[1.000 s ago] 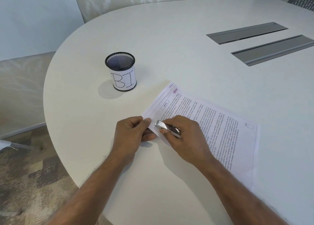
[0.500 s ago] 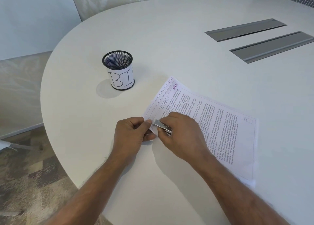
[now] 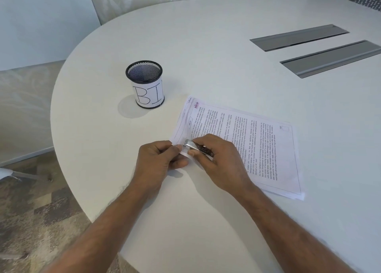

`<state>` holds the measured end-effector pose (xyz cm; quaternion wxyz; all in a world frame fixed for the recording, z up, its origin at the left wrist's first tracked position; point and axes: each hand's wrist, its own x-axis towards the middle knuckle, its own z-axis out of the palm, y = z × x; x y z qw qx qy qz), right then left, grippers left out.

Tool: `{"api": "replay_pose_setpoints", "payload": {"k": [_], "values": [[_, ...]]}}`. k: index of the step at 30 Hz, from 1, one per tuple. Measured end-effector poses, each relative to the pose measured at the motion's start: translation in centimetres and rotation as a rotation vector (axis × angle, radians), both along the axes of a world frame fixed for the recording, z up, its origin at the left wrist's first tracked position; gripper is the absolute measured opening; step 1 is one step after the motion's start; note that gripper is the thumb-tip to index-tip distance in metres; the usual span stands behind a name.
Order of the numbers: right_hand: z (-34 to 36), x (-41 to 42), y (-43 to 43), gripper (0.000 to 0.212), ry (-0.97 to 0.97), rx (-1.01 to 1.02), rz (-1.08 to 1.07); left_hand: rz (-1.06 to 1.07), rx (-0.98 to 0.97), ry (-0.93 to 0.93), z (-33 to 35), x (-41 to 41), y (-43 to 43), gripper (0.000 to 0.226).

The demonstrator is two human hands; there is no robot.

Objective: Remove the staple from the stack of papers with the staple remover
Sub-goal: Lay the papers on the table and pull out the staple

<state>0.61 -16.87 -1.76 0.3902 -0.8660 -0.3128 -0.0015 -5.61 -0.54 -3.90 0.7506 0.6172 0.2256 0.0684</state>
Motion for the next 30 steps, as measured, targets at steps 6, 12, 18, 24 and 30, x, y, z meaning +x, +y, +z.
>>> {"api": "replay_pose_setpoints", "payload": {"k": [6,12,18,24,30], "values": [[0.3,0.1,-0.7,0.015,-0.072,-0.036,-0.023,0.019,-0.004,0.001,0.2,0.0,0.0,0.029],[0.3,0.0,-1.1,0.015,-0.084,0.007,-0.016,0.013,0.023,0.025,0.5,-0.2,0.0,0.033],[0.4,-0.1,-0.7,0.015,-0.109,-0.008,-0.014,0.014,0.029,-0.004,0.4,-0.2,-0.3,0.024],[0.7,0.1,0.0,0.015,-0.181,-0.101,-0.003,0.009,0.048,-0.016,0.3,-0.3,-0.3,0.019],[0.4,0.7,-0.1,0.014,-0.098,-0.009,0.026,-0.014,0.002,-0.020,0.2,-0.2,0.0,0.019]]}}
